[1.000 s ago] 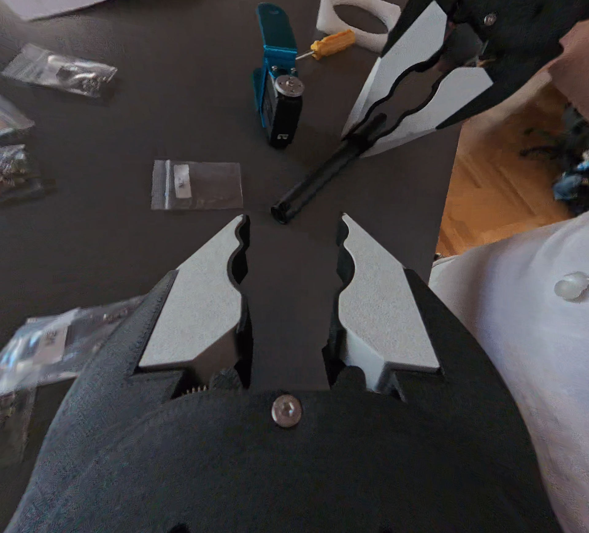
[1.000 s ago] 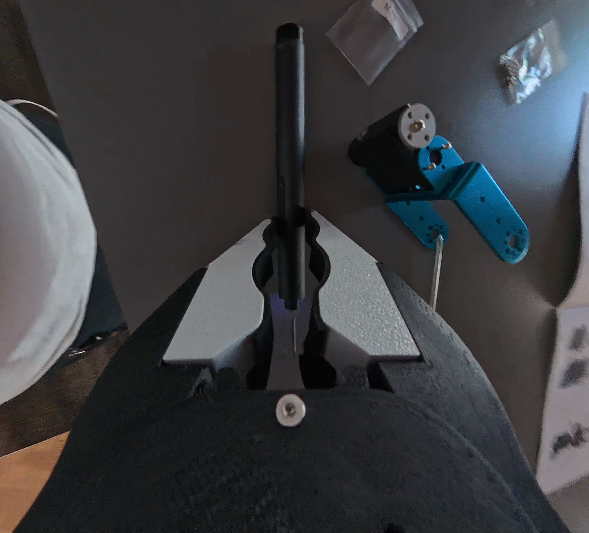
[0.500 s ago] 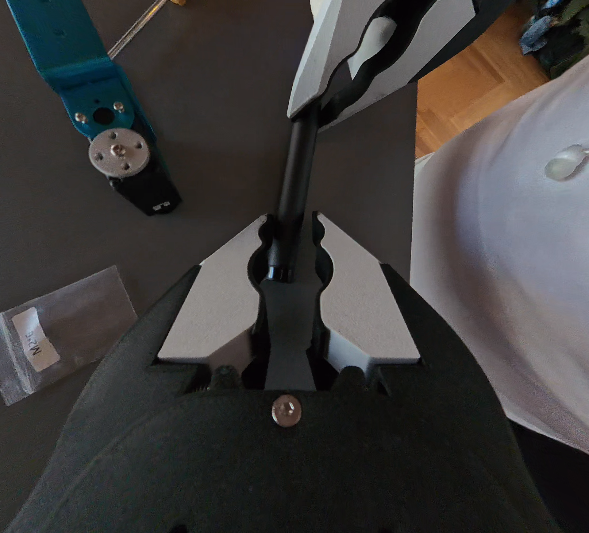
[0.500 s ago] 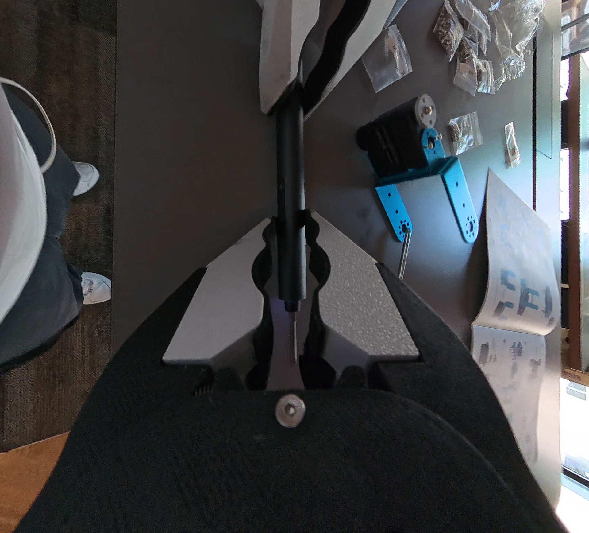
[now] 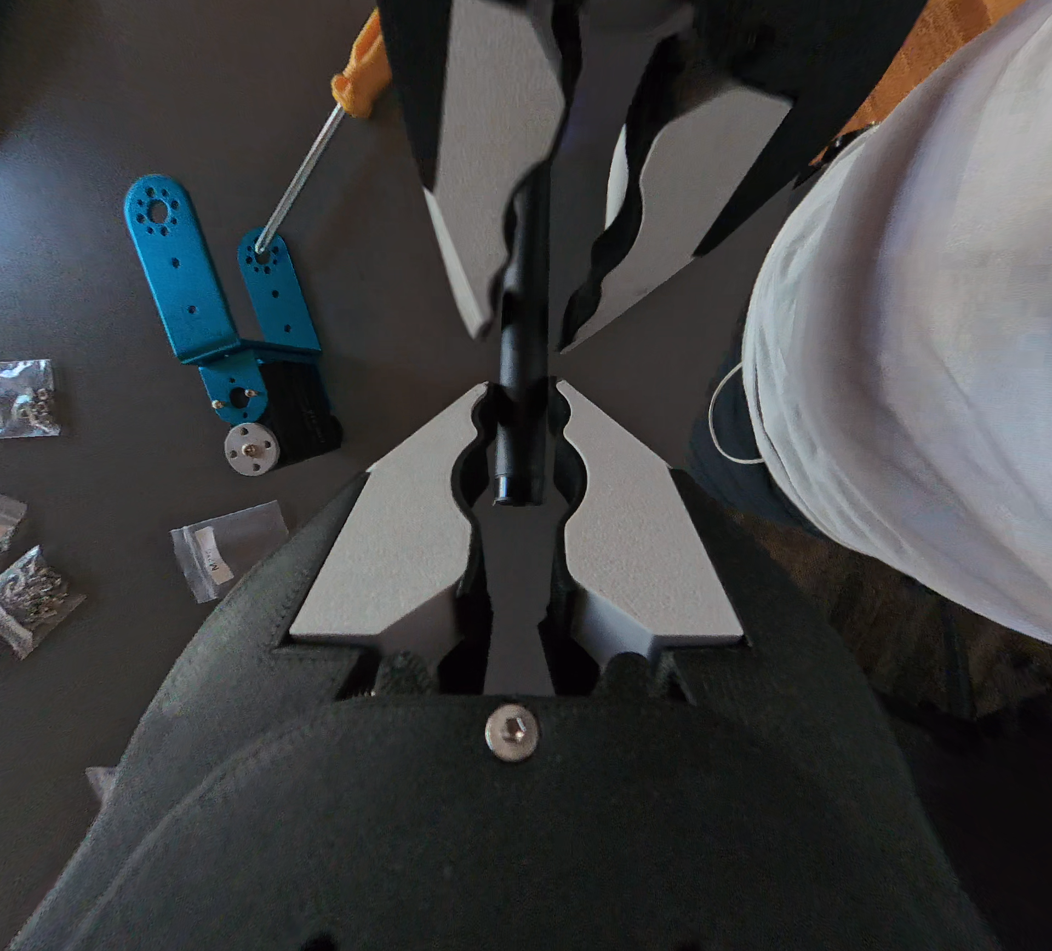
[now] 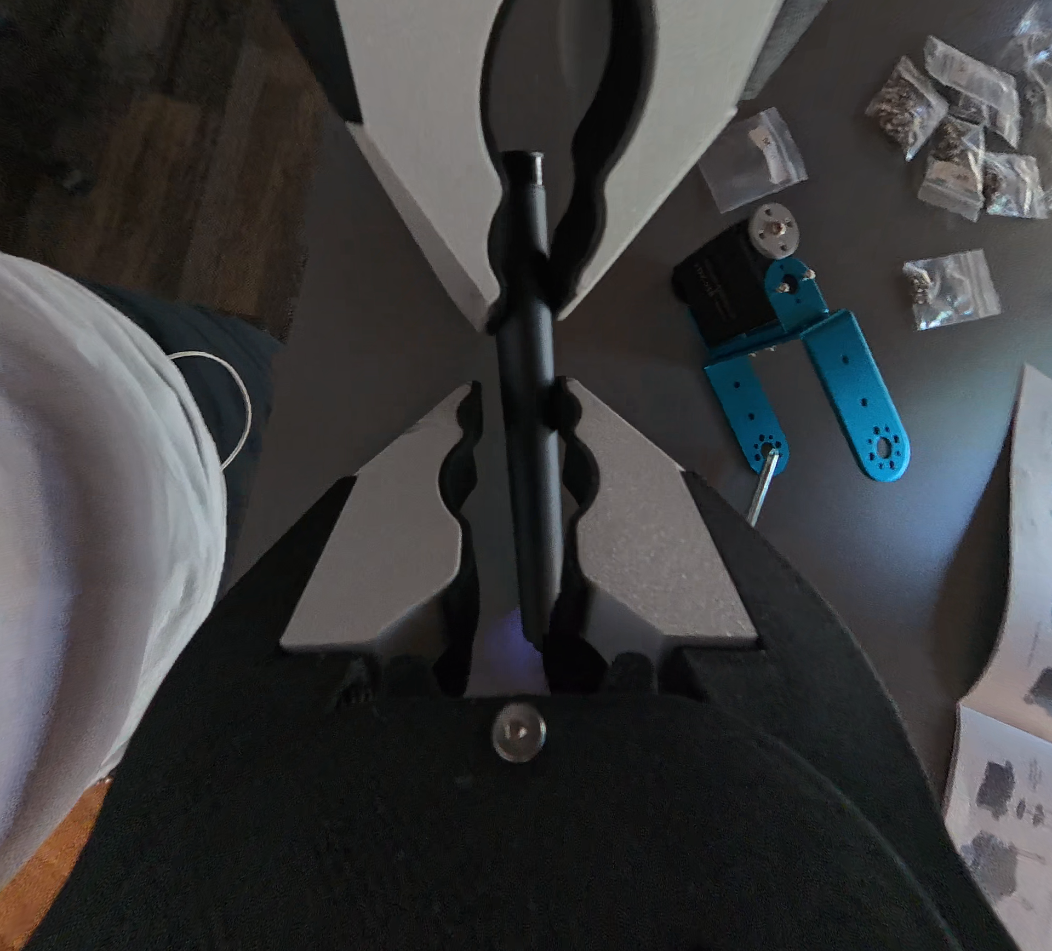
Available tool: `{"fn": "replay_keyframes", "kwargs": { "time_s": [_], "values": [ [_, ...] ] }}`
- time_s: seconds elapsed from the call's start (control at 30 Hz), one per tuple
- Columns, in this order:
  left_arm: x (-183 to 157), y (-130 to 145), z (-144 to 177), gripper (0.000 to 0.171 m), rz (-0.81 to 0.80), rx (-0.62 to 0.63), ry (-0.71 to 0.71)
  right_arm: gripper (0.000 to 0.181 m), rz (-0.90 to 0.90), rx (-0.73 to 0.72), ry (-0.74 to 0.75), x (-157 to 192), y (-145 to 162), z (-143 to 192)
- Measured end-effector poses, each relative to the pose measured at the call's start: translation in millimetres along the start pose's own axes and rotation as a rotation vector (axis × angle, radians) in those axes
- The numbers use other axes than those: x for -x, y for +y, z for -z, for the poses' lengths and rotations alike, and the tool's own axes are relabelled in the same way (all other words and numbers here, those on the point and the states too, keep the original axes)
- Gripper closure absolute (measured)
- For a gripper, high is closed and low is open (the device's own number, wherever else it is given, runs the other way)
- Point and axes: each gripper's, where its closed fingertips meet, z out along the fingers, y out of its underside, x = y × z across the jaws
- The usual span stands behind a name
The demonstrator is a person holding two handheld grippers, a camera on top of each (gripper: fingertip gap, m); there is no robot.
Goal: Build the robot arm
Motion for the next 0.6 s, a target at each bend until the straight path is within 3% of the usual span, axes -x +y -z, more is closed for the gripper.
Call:
{"fn": "replay_keyframes", "kwargs": {
  "time_s": [0.13, 0.23, 0.3, 0.4, 0.5, 0.6],
  "values": [
    [-3, -21, 17, 0.155, 0.010, -0.006, -0.033, 0.163, 0.025, -0.062, 0.027, -7, -9, 17],
    [5, -47, 32, 0.151, 0.027, -0.082, -0.082, 0.163, -0.054, -0.160, 0.035, -21, -15, 38],
    [17, -75, 49, 0.122, 0.085, -0.203, -0.119, 0.164, -0.159, -0.273, 0.031, -35, -21, 61],
    [39, -105, 80, 0.107, 0.192, -0.396, -0.193, 0.164, -0.342, -0.487, 0.046, -68, -20, 110],
    [45, -119, 97, 0.110, 0.286, -0.574, -0.199, 0.164, -0.505, -0.693, 0.092, -104, 1, 165],
    [39, -119, 88, 0.113, 0.359, -0.674, -0.127, 0.164, -0.618, -0.770, 0.148, -130, 41, 197]
  ]
}}
